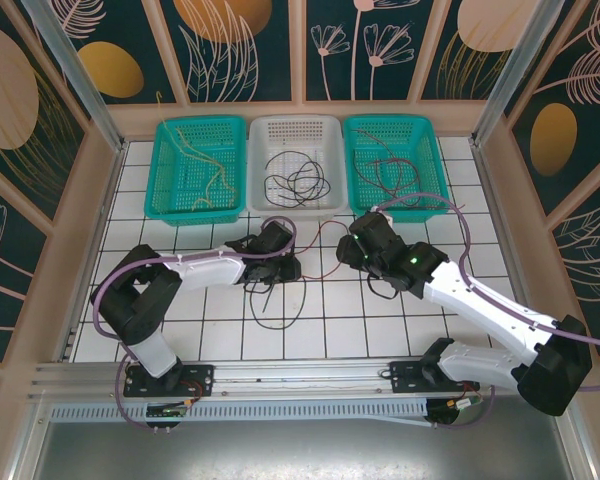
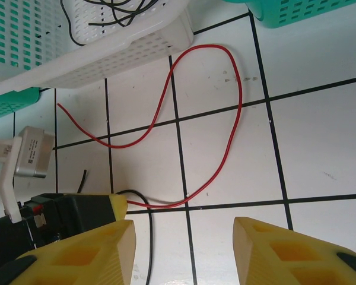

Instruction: Untangle the cables

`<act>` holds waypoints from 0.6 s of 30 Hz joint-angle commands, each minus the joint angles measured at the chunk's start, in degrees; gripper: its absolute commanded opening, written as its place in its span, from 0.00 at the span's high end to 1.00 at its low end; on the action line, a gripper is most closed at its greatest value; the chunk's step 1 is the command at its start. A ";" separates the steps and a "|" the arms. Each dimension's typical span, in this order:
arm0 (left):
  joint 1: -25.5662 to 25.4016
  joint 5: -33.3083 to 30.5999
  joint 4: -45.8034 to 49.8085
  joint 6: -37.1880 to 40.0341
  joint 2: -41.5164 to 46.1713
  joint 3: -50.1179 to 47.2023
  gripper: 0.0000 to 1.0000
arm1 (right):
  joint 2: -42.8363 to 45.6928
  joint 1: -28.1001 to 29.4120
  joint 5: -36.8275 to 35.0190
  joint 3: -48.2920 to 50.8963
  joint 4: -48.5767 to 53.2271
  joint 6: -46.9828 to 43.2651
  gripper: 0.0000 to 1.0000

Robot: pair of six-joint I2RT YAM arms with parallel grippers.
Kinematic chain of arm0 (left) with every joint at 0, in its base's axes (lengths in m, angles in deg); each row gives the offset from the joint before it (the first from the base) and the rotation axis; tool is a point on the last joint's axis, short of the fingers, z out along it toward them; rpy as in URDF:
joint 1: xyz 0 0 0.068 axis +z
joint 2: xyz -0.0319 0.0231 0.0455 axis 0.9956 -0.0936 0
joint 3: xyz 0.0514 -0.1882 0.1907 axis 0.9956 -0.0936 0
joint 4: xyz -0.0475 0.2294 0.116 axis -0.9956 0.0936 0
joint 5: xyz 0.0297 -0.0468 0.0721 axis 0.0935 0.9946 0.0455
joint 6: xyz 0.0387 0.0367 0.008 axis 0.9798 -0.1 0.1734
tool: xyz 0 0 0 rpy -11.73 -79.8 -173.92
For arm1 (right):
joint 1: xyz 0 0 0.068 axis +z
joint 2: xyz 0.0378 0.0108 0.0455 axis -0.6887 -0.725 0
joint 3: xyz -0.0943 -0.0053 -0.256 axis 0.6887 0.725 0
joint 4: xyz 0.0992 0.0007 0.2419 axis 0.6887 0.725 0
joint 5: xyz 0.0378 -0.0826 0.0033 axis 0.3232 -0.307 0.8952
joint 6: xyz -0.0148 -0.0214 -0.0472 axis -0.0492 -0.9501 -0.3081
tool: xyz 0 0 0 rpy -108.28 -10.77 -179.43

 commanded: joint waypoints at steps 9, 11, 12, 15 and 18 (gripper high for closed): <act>0.11 -2.79 4.65 4.22 8.79 2.52 1.00 | 2.50 2.97 3.01 -1.92 -5.48 -5.90 0.51; 0.07 -2.44 4.99 6.07 14.34 3.29 1.00 | 2.63 4.42 5.37 -2.08 -8.22 -8.49 0.46; 0.06 -1.92 5.18 7.12 17.17 4.09 1.00 | 2.74 5.14 6.13 -2.24 -9.49 -9.97 0.44; 0.06 -0.98 8.28 10.10 22.79 9.13 1.00 | 2.86 6.12 7.15 -3.58 -11.93 -13.70 0.38; 0.09 0.71 11.89 12.37 25.25 14.43 1.00 | 2.29 6.12 6.28 -5.57 -13.31 -17.64 0.32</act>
